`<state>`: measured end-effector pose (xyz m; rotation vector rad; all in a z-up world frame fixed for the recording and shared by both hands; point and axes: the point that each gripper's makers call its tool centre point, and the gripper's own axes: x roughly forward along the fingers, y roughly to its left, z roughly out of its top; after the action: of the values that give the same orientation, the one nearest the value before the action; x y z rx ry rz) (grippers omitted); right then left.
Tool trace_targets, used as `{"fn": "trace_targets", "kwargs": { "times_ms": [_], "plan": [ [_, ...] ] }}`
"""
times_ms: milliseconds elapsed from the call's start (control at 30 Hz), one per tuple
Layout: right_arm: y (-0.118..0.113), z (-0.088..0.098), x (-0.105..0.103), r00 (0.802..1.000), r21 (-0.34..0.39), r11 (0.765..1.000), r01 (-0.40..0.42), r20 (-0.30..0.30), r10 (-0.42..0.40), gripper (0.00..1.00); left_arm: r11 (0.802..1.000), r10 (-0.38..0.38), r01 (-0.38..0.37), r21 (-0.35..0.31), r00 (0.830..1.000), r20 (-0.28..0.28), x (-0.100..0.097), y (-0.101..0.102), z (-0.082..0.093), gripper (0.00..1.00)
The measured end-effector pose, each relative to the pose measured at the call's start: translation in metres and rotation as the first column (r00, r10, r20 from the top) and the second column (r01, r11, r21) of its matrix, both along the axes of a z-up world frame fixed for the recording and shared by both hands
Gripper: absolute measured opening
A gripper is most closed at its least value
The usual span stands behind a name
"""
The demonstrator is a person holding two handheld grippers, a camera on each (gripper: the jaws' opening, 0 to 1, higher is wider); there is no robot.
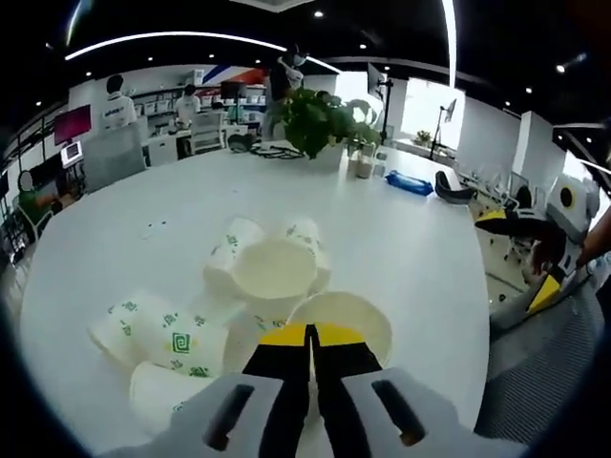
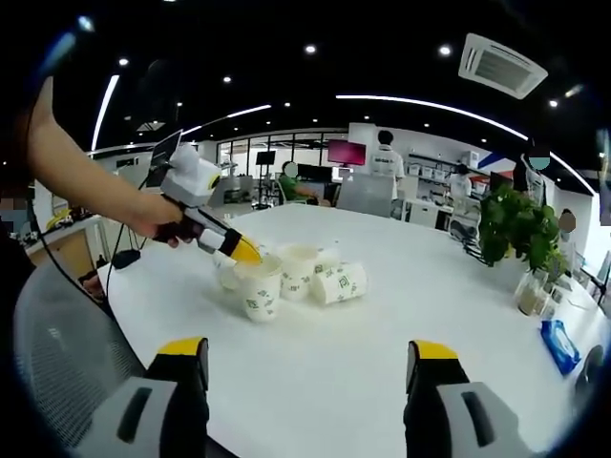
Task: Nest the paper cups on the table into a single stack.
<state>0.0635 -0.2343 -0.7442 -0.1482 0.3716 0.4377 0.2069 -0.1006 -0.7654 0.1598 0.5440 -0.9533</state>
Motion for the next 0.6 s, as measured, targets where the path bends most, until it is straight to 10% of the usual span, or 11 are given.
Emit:
{"fn": "trace_targets", "kwargs": {
  "times_ms": [600],
  "plan": [
    [-0.002,0.0,0.0,1.0,0.004,1.0,0.012,-0.005,-0.012,0.85,0.999,0.027,-0.027,0.022,1.0,0.003,0.012,0.004,-0.007,0.07]
  ]
}}
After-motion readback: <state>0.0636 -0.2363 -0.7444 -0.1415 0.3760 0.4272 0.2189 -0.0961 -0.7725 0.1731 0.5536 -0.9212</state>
